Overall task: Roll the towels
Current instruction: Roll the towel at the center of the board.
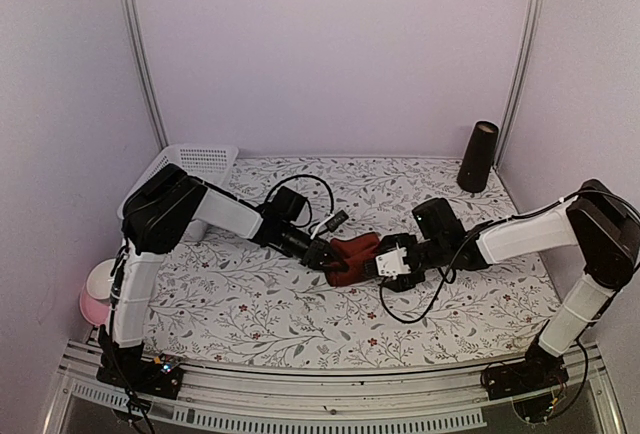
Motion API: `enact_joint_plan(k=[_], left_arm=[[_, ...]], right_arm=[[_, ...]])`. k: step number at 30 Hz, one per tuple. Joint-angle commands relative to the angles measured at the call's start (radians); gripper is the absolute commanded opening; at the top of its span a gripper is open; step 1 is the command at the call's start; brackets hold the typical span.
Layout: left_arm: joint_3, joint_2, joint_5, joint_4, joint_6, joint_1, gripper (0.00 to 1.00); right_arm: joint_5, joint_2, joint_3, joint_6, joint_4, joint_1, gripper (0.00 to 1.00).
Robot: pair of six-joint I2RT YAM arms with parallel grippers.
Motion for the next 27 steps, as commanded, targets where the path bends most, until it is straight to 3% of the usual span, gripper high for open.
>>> enact_joint_plan(k=[1,11,15,22,27], left_arm=[[-0.002,0.058,-0.054,-0.059,-0.007,0.014,0.12],[0.007,0.072,-0.047,-0.065,-0.012,0.018,0.12],[0.006,0.069,-0.045,-0.066,-0.008,0.020,0.15],[-0.009,0.051,-0.052,-0.066,-0.002,0.028,0.31],[-0.047,-0.048,-0.142,-0.049,0.023,0.042,0.52]], right_arm=[[-0.026,-0.033,-0.016,-0.013,0.018,0.017,0.77],[0.077,0.076,0.014,0.007,0.038,0.020,0.72],[0.148,0.133,0.056,0.044,0.043,0.020,0.66],[0.182,0.200,0.101,0.045,-0.037,0.020,0.31],[0.132,0.190,0.120,0.030,-0.157,0.021,0.12]])
